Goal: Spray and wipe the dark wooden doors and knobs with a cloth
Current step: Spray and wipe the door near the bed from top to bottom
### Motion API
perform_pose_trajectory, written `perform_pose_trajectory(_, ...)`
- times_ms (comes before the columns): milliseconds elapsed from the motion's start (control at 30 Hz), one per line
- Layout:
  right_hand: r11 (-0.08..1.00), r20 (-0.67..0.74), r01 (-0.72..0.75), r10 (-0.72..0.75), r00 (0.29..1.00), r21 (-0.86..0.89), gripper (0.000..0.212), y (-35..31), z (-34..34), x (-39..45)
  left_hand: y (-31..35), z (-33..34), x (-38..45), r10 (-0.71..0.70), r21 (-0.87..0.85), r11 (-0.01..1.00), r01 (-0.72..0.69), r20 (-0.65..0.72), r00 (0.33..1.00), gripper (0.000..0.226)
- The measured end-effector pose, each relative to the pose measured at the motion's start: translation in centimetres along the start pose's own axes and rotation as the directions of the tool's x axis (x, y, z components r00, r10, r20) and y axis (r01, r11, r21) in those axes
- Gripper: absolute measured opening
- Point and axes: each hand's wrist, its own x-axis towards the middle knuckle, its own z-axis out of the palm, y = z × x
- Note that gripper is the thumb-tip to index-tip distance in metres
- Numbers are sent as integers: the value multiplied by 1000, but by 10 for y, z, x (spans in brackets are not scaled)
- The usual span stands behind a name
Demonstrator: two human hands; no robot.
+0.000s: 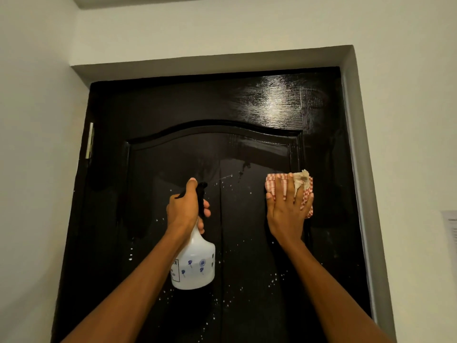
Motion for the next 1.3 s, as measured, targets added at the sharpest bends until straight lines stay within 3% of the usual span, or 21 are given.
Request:
perform_pose_trajectory(267,999,52,-42,43,998,-23,62,-5,5,-3,0,-15,-5,-2,67,998,-3,68,998,71)
perform_pose_trajectory(500,992,7,-125,125,992,-20,62,-42,10,11,-2,-24,-9,-34,30,999,34,-17,999,69)
perform_pose_trajectory(567,997,23,-68,69,997,-20,61,-63,14,22,-4,-27,-7,-12,29,999,13,-32,999,69)
perform_pose_trajectory(667,990,136,142,-140,981,-4,60,-100,19,34,-3,-32,-5,15,46,999,-12,-55,998,69)
perform_pose_trajectory(733,928,269,371,-365,891,31,61,-117,25,24,-4,-36,-5,24,42,999,-21,-73,997,69)
perform_pose_trajectory(833,669,380,739,-705,599,77,61,-109,31,-14,-7,-44,-6,25,77,997,-19,-80,996,69)
perform_pose_trajectory(900,512,389,857,-803,451,63,61,-84,31,-28,-9,-48,-8,12,87,996,-6,-74,997,70)
perform_pose_trajectory(933,480,393,875,-817,423,57,61,-70,28,-26,-9,-49,-9,8,86,996,-2,-71,997,70)
perform_pose_trajectory(1000,508,392,861,-797,460,21,62,-46,16,-9,-8,-46,-12,11,74,997,-7,-58,998,70)
perform_pose_trajectory(1067,641,358,766,-706,611,-44,65,-27,2,19,-4,-41,-15,19,47,999,-17,-42,999,70)
perform_pose_trajectory(1167,867,273,484,-440,855,-119,69,-21,-16,69,5,-32,-18,45,28,999,-44,-35,998,69)
perform_pose_trajectory(1233,959,210,259,-231,950,-117,67,-34,-16,93,11,-30,-17,60,8,998,-59,-26,998,69)
perform_pose_trajectory(1300,995,132,52,-40,991,-91,66,-60,-9,105,15,-31,-15,62,-10,998,-62,-10,998,70)
